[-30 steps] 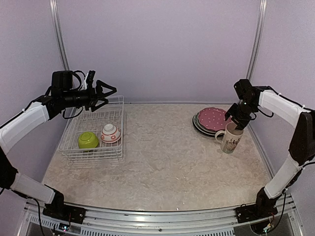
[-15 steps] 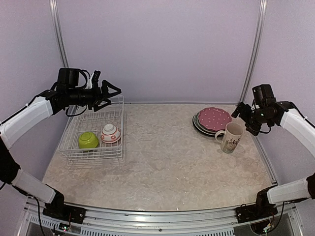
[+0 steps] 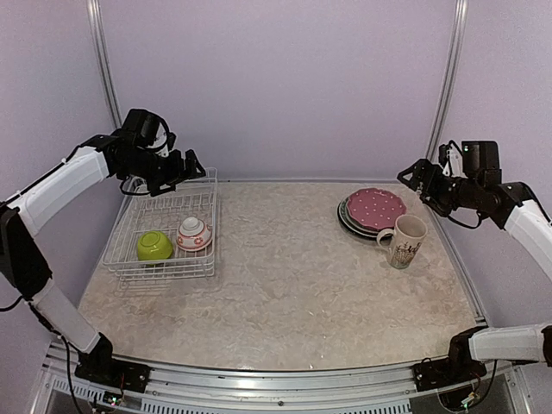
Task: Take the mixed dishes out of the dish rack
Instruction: Grab the bowl from the dish rack.
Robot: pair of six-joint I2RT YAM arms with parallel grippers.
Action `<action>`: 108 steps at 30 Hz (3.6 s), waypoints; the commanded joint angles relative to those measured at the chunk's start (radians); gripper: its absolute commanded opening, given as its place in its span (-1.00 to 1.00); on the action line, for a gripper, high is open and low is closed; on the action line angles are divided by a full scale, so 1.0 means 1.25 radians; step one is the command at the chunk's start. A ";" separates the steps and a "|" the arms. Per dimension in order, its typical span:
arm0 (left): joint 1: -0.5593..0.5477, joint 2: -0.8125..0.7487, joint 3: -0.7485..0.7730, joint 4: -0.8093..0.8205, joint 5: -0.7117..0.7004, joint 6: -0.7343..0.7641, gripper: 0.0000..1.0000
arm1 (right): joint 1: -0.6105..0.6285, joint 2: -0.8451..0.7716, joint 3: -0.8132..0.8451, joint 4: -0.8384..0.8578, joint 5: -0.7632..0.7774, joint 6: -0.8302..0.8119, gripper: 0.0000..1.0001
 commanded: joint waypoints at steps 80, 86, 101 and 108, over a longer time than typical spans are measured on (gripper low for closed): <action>0.018 0.386 0.212 -0.273 -0.144 0.122 -0.23 | 0.224 0.158 0.020 0.112 -0.011 -0.089 0.97; 0.022 0.333 0.193 -0.265 -0.146 0.119 -0.28 | 0.244 0.177 0.033 0.110 -0.003 -0.090 0.98; 0.025 0.162 0.139 -0.217 -0.092 0.110 -0.31 | 0.335 0.307 0.119 0.155 0.009 -0.075 0.99; 0.027 0.088 0.106 -0.161 0.007 0.094 -0.33 | 0.393 0.442 0.200 0.272 -0.057 -0.028 0.99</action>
